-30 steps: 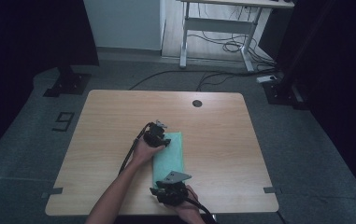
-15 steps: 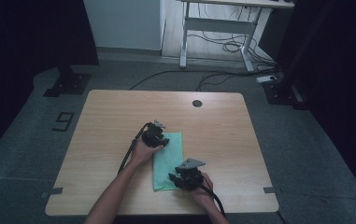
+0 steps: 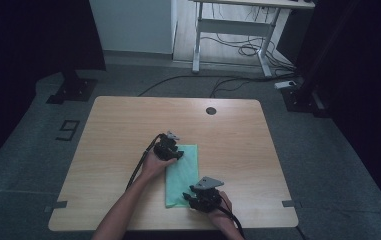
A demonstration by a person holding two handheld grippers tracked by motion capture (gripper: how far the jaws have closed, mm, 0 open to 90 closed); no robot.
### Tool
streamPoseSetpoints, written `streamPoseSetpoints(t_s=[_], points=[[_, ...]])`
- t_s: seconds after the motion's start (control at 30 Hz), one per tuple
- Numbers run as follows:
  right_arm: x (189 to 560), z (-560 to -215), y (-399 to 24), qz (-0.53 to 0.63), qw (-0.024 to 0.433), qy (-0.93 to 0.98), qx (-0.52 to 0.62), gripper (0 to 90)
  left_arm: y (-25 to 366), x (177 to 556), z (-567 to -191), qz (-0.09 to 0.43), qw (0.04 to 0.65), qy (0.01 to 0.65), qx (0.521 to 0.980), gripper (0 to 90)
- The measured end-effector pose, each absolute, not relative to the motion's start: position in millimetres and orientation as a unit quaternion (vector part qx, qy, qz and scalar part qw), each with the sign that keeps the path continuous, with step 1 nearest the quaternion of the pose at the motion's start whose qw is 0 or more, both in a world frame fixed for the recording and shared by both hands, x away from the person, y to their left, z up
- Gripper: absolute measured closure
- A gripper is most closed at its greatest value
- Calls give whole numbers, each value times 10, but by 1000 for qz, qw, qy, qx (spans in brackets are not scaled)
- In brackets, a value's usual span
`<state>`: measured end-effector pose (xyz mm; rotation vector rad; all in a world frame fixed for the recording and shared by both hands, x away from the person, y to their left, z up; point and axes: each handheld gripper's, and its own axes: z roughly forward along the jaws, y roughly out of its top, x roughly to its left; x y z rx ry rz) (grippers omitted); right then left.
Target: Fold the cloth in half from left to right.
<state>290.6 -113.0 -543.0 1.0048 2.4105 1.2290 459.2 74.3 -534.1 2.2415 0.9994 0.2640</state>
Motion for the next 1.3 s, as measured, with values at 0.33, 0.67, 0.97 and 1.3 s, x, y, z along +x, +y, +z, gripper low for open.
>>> streamPoseSetpoints(t_s=[0.33, 0.67, 0.97, 1.3], points=[[2863, -5458, -963, 410, 128, 844, 322, 578, 754, 4602, -5342, 95, 333, 385, 855, 615], [2593, -5514, -1327, 422, 138, 825, 350, 621, 767, 4603, -5349, 93, 338, 385, 854, 616], [2617, -5446, -1361, 440, 135, 816, 349, 591, 760, 4561, -5288, 104, 347, 379, 852, 585], [3070, -5421, -1320, 440, 139, 813, 356, 544, 930, 4427, -5218, 103, 352, 389, 845, 589]])
